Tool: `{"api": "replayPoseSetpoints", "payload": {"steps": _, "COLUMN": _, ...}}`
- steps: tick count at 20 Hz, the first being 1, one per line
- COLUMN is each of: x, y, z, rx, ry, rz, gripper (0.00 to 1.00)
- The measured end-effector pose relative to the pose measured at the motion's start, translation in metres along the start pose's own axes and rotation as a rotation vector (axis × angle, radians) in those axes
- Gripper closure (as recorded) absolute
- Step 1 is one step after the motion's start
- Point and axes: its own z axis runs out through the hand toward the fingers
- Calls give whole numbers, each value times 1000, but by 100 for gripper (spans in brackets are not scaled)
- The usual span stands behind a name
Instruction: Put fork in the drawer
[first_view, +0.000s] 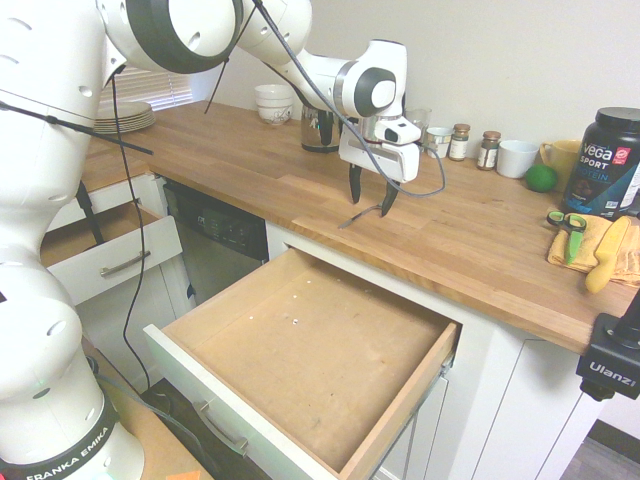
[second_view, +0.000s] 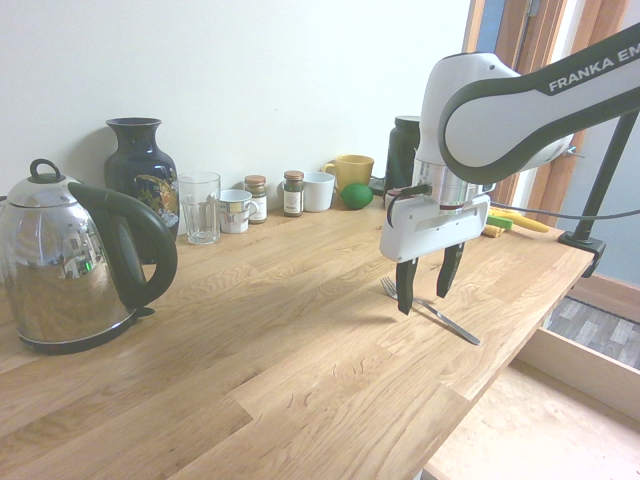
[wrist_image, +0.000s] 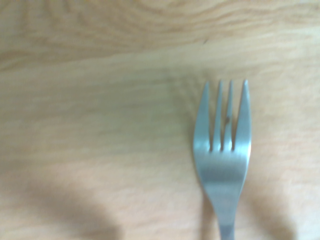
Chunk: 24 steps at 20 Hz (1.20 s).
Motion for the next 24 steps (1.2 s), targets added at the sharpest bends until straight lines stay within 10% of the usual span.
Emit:
{"api": "replayPoseSetpoints", "payload": {"steps": 5, "x": 6, "y": -6, "z": 3, "rx": -4, "ry": -3, "rz": -2, "gripper": 0}}
{"api": "replayPoseSetpoints", "payload": {"steps": 6, "x": 7, "y": -7, "z": 4, "rx": -3, "ry": -3, "rz": -3, "gripper": 100}}
{"api": "replayPoseSetpoints", "payload": {"steps": 24, "x": 8, "y": -12, "z": 6, "rx": -7, "ry": -9, "rz": -5, "gripper": 100}}
